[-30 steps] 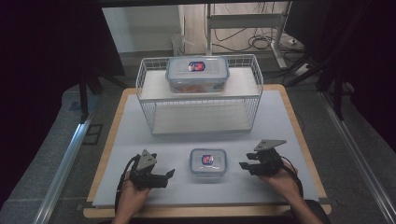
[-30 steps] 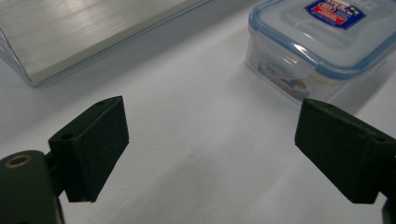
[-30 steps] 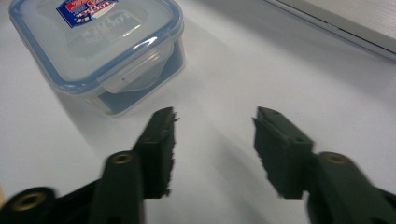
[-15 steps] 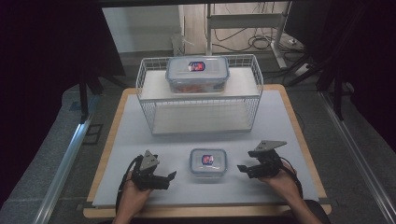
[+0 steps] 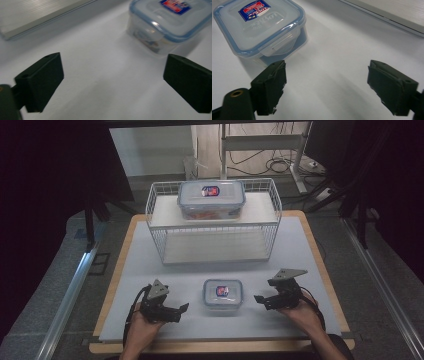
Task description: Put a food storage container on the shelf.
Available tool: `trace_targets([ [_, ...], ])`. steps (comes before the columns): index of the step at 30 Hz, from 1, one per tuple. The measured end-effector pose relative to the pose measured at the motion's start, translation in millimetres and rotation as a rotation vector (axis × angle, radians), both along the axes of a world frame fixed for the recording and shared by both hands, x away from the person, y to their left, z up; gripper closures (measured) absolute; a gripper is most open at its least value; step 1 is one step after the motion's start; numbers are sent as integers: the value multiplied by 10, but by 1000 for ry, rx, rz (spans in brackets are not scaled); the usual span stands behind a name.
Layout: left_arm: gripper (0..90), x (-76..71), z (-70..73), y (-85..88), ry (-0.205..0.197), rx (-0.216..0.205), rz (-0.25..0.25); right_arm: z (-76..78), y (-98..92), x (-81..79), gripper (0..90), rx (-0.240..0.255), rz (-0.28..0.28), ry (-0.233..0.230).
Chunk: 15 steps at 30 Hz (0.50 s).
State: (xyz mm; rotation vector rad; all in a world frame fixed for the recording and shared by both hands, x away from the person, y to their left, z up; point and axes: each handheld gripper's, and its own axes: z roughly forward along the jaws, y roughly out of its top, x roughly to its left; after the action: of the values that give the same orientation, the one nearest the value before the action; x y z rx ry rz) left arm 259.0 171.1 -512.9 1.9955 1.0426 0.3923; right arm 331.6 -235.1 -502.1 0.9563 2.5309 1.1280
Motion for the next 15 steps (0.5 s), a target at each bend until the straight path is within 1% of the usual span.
trace_targets([
  [2, 25, 12, 11, -13, 13, -10, -9, 4, 9, 0, 130, -4, -3, 1],
  [4, 29, 17, 17, -32, 19, -5, -17, 9, 17, 0, 101, -4, -5, 5],
  [10, 21, 24, 35, -98, 23, -29, -62, 19, 21, 2, 46, 24, -3, 32],
  [12, 25, 41, 47, -129, 27, -38, -74, 20, 37, -6, 34, 17, 12, 34],
  [15, 43, 80, 55, -174, 33, -35, -86, 40, 86, -28, 36, -4, 27, 22],
])
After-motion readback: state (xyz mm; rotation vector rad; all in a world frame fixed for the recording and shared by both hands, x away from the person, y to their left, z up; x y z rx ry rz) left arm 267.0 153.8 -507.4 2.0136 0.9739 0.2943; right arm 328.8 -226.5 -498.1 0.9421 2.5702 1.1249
